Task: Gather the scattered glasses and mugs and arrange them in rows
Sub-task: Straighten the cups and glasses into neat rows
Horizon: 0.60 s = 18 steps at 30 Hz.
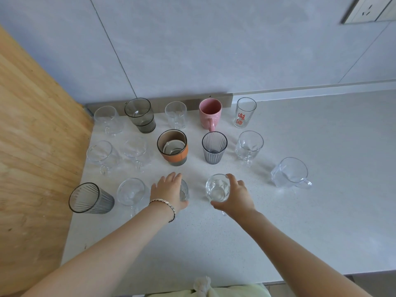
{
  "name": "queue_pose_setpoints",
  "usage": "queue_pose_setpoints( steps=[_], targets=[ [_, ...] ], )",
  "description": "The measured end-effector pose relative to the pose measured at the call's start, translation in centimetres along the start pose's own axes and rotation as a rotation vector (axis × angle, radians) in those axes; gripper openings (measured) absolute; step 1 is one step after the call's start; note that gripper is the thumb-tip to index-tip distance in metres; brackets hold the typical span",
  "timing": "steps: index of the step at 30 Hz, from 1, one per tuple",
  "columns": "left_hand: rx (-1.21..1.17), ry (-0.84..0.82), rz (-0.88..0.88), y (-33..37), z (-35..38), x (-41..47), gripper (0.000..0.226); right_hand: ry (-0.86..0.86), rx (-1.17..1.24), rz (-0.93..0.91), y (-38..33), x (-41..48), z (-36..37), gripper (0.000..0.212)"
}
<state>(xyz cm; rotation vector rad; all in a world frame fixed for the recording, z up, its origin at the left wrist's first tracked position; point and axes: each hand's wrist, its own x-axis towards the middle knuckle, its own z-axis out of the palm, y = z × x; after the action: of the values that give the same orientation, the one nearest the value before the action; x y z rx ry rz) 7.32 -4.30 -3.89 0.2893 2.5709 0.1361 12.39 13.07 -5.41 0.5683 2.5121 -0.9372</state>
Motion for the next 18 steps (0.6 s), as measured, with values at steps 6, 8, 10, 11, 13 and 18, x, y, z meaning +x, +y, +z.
queue_pose_setpoints(
  steps=[6, 8, 10, 11, 13, 18],
  targets=[
    [0.076, 0.125, 0.275, 3.9, -0.1, 0.0, 0.080, -0.061, 0.079, -0.031, 1.3, -0.7, -1.3, 0.104],
    [0.027, 0.084, 0.312, 5.7, 0.1, 0.3, 0.083, -0.036, 0.055, -0.034, 2.8, -1.0, -2.9, 0.094],
    [-0.011, 0.012, 0.264, 7.3, 0.4, 0.6, 0.088, 0.124, -0.038, -0.052, 4.7, -0.7, -5.1, 0.076],
    [-0.020, -0.030, 0.223, 8.0, 0.5, 0.8, 0.089, 0.238, -0.069, -0.065, 5.7, -0.3, -6.4, 0.071],
    [-0.026, -0.085, 0.162, 9.0, 0.6, 1.1, 0.089, 0.382, -0.123, -0.055, 7.5, 0.9, -9.2, 0.077],
    [-0.054, -0.089, 0.121, 9.5, 1.0, 1.6, 0.085, 0.059, -0.214, 0.055, 10.7, 3.5, -13.2, 0.099]
  ],
)
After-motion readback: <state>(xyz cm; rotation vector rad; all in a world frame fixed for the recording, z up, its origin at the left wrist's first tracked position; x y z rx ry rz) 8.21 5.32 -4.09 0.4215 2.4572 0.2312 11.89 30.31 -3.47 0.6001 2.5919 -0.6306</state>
